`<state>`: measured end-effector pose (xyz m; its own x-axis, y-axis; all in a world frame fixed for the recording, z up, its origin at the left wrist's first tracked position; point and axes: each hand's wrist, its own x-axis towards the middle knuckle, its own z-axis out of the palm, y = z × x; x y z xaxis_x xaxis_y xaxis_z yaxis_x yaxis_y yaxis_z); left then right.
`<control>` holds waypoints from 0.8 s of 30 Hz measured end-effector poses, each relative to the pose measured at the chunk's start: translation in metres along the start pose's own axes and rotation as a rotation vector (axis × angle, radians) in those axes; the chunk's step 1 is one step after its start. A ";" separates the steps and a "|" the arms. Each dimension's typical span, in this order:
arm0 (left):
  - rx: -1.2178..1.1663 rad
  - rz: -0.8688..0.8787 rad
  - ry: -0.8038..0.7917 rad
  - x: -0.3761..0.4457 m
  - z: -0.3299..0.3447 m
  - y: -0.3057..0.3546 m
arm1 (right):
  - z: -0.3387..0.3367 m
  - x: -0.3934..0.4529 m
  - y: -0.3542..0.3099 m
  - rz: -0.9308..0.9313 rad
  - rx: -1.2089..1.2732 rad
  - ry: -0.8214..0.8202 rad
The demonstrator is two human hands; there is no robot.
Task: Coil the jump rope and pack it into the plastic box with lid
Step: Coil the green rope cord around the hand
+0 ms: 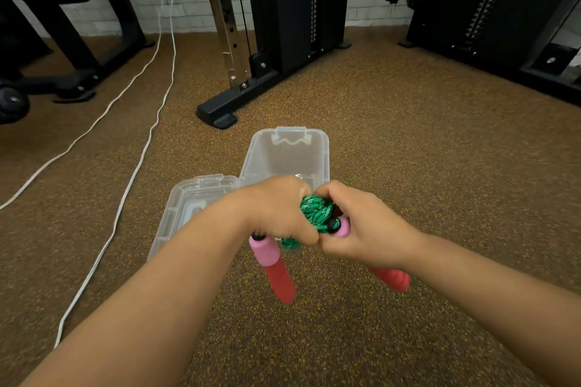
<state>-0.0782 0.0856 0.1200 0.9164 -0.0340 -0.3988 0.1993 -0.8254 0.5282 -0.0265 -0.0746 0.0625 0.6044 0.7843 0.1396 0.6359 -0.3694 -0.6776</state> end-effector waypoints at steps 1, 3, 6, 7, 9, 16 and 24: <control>-0.012 0.019 0.009 0.000 0.002 0.002 | 0.002 0.000 0.001 0.009 0.058 0.004; -0.063 0.045 0.012 0.001 0.006 0.006 | 0.006 0.000 0.003 0.022 0.179 -0.002; -0.257 0.011 -0.024 0.000 0.007 0.004 | 0.013 0.005 0.005 0.065 0.359 0.027; -0.323 0.009 -0.017 -0.001 0.006 0.003 | 0.012 0.008 0.005 0.087 0.407 0.057; -0.338 0.059 0.065 0.001 0.003 0.002 | 0.007 0.014 0.008 0.129 0.449 0.097; -0.174 0.189 0.360 0.011 0.001 -0.002 | 0.002 0.027 -0.001 0.132 0.683 0.132; -0.565 0.059 0.239 0.022 -0.009 -0.013 | 0.029 0.005 0.023 0.327 0.668 -0.105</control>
<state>-0.0571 0.1008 0.1110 0.9710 0.1110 -0.2119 0.2388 -0.3978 0.8859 -0.0229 -0.0649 0.0273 0.6422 0.7424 -0.1908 -0.0151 -0.2367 -0.9715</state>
